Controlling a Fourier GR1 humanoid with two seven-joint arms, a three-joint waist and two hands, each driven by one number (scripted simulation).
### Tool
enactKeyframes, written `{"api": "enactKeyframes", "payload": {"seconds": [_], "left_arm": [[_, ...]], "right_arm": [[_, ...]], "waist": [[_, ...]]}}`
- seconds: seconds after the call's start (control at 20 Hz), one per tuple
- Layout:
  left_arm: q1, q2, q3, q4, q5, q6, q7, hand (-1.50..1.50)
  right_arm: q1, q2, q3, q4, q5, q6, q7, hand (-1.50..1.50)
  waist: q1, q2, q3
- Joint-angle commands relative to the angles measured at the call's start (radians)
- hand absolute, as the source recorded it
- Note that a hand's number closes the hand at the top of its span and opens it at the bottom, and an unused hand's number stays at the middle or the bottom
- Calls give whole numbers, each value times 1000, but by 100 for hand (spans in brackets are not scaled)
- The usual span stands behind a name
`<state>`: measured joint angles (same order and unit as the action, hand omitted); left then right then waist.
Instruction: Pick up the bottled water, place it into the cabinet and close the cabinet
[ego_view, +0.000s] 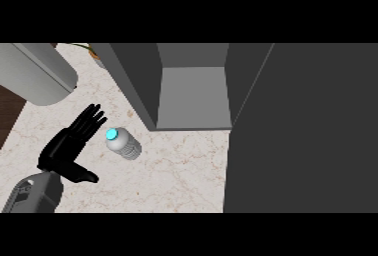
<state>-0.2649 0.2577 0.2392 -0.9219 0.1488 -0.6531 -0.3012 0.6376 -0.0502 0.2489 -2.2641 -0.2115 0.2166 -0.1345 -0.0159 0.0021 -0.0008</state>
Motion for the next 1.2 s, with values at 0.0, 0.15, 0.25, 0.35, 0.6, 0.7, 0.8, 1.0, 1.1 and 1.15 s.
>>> {"api": "enactKeyframes", "payload": {"seconds": [0.0, 0.15, 0.25, 0.35, 0.6, 0.7, 0.8, 1.0, 1.1, 1.15], "left_arm": [[-59, 6, -1, 214, -73, 7, -133, -150], [-152, 33, 28, 259, -12, -18, -23, -150], [-121, 24, 5, 393, -94, -24, -206, -150], [-215, 27, 18, 502, -95, -18, -193, -150], [-234, 22, -4, 613, -152, -3, -319, -150], [-262, 17, 10, 637, -132, -4, -294, -150], [-225, -18, -29, 633, -174, 12, -371, -150], [-243, 47, -12, 684, -166, -53, -388, -150], [-269, -20, -14, 710, -172, 13, -385, -150], [-289, -14, -11, 710, -169, 4, -380, -150]], "right_arm": [[26, 29, 66, 7, 52, -20, -25, -150], [-30, 0, -23, 62, -21, 0, -21, -150], [39, -20, 2, 1, -11, 24, -29, -150], [-35, -9, -6, 42, 2, 5, -13, -150], [24, -38, -39, 30, -59, 50, -45, -150], [94, -28, 14, -46, -22, 36, -44, -150], [39, -30, -8, 7, -13, 30, -36, -150], [17, -32, -26, 30, -31, 48, -66, -150], [-1, -23, -10, 20, -24, 29, -36, -150], [12, -6, 29, 25, 8, 21, -45, -150]], "waist": [[-5, 1, -1], [3, 0, 0], [-8, 3, -1], [-10, 6, -2], [-24, 9, -3], [-22, 5, -2], [-13, 6, -2], [-18, 8, -3], [-22, 11, -3], [-28, 12, -4]]}}
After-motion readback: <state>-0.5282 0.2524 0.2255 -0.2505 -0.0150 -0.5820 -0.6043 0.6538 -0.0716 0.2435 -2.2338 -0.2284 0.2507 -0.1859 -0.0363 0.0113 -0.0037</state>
